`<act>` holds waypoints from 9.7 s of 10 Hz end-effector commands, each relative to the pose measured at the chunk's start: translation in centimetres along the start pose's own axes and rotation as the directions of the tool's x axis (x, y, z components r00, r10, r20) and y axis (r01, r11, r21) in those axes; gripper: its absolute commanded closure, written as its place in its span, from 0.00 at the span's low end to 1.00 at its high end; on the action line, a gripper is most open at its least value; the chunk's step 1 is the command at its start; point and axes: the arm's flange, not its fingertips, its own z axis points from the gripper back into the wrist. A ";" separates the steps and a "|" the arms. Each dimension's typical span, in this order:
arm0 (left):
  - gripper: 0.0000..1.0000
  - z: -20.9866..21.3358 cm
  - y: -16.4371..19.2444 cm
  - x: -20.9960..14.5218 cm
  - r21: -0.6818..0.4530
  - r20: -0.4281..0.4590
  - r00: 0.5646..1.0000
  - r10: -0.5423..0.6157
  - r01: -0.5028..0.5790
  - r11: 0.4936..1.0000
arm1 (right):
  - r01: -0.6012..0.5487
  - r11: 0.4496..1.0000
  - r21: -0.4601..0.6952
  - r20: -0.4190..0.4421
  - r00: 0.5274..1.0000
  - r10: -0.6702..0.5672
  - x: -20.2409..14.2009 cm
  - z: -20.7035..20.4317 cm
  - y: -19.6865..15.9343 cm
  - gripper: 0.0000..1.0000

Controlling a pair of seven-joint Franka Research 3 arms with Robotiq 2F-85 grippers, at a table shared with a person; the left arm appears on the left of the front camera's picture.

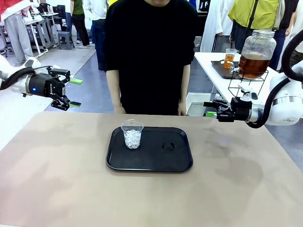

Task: Pour the drink into the iced cup.
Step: Pick up the iced cup indicated by the human and present it to them.

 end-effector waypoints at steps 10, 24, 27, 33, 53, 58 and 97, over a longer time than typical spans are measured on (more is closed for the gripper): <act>0.00 0.0 -0.1 0.0 -0.005 0.001 1.000 -0.005 0.005 1.000 | 0.002 1.000 -0.004 0.008 1.000 -0.002 0.3 -0.1 -0.1 0.00; 0.00 0.0 -0.1 0.0 -0.005 0.001 1.000 -0.005 0.005 1.000 | 0.002 1.000 -0.004 0.008 1.000 -0.002 0.3 -0.1 -0.1 0.00; 0.00 0.0 -0.1 0.0 -0.005 0.001 1.000 -0.005 0.005 1.000 | 0.002 1.000 -0.004 0.008 1.000 -0.002 0.3 -0.1 -0.1 0.00; 0.00 -0.3 -1.1 0.7 -0.033 -0.010 0.917 -0.400 0.399 0.916 | 0.002 1.000 -0.004 0.008 1.000 -0.002 0.3 -0.1 -0.1 0.00; 0.00 -2.9 5.5 -1.5 0.123 0.070 0.063 -0.996 0.990 0.071 | 0.002 1.000 -0.004 0.008 1.000 -0.002 0.3 -0.1 -0.1 0.00; 0.00 -2.4 6.0 -0.8 0.106 0.059 0.076 -0.995 0.991 0.082 | 0.002 1.000 -0.004 0.008 1.000 -0.002 0.3 -0.1 -0.1 0.00; 0.00 -14.7 13.9 0.3 0.120 0.016 -0.013 -1.000 0.993 -0.011 | 0.002 1.000 -0.004 0.008 1.000 -0.002 0.3 -0.1 -0.1 0.00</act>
